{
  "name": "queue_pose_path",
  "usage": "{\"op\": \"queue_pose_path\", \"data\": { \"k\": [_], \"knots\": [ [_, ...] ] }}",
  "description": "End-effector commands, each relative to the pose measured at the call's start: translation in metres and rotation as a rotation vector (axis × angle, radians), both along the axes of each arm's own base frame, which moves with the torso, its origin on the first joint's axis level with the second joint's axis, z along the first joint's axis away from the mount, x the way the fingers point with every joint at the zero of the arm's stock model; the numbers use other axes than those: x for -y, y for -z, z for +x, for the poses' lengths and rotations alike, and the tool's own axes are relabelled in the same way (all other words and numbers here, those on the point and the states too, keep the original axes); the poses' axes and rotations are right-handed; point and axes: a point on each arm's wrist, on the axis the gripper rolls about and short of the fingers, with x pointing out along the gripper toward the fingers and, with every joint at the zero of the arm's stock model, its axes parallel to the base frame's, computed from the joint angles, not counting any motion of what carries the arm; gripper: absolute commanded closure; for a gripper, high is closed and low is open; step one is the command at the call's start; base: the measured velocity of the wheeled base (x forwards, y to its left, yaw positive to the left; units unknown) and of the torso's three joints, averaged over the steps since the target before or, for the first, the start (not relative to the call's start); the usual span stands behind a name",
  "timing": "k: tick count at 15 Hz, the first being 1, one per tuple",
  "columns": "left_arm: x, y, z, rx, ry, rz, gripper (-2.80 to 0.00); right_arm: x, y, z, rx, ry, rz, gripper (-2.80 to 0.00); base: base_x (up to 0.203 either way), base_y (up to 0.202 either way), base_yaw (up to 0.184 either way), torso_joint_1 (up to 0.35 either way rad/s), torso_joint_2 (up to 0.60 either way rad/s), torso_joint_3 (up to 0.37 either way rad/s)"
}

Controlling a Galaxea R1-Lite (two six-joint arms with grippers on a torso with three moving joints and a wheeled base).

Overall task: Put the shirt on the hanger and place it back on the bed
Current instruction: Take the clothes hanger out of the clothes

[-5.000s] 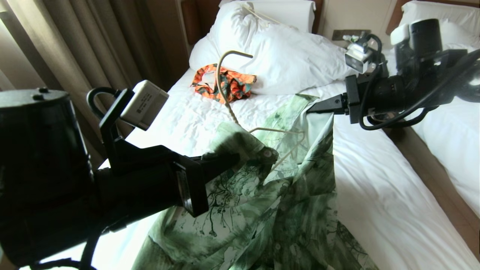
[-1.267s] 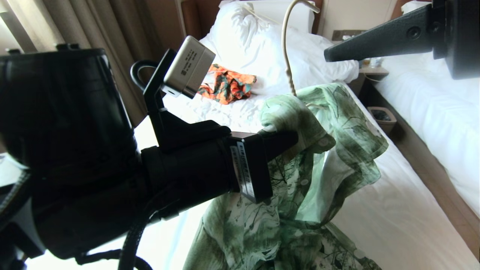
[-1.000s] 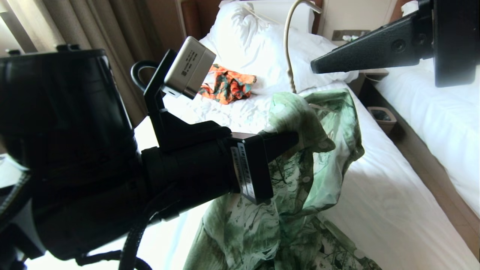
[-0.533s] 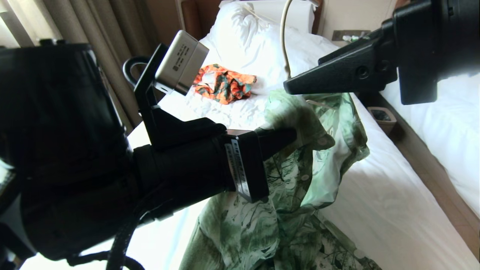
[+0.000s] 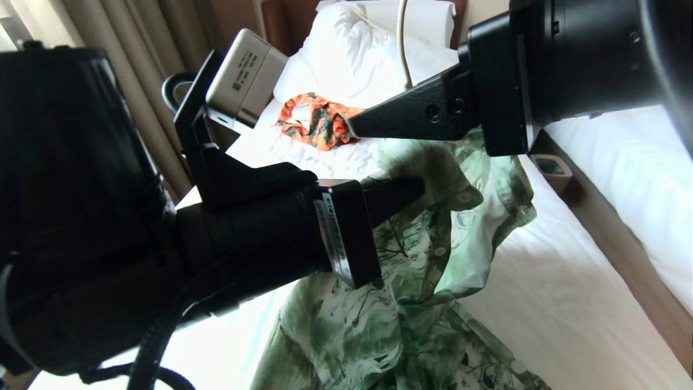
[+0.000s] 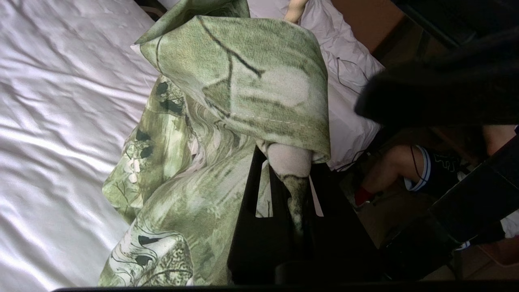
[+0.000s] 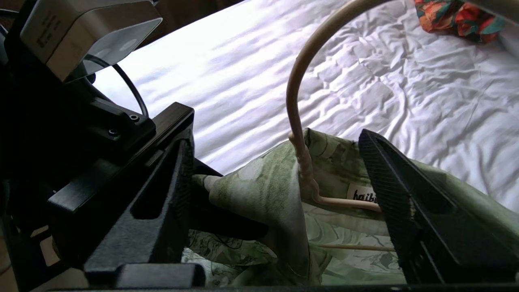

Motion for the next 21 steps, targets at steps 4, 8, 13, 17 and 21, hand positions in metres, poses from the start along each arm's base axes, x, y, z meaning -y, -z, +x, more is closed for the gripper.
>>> {"op": "queue_pose_path", "data": {
  "k": [4,8,13,17,21],
  "knots": [
    [-0.006,-0.005,-0.003,0.012,-0.001,-0.021,0.0,-0.015,0.007,0.007,0.004,-0.008,0.005,0.0,0.0,0.0,0.0,0.0,0.0,0.0],
    [-0.008,-0.007,-0.005,0.014,0.001,-0.028,0.0,-0.028,0.009,0.01,0.031,0.016,0.028,0.0,0.0,0.0,0.0,0.0,0.0,0.0],
    [-0.014,-0.009,-0.008,0.021,0.002,-0.039,0.0,-0.026,0.006,0.011,0.053,0.076,0.037,0.0,0.0,0.0,0.0,0.0,0.0,0.0],
    [-0.024,-0.017,-0.014,0.039,0.011,-0.064,0.0,-0.026,0.002,0.01,0.078,0.107,0.06,0.0,0.0,0.0,0.0,0.0,0.0,0.0],
    [-0.025,-0.014,-0.015,0.056,0.011,-0.048,-2.8,-0.025,0.002,0.011,0.079,0.108,0.059,0.0,0.0,0.0,0.0,0.0,0.0,0.0]
  ]
}}
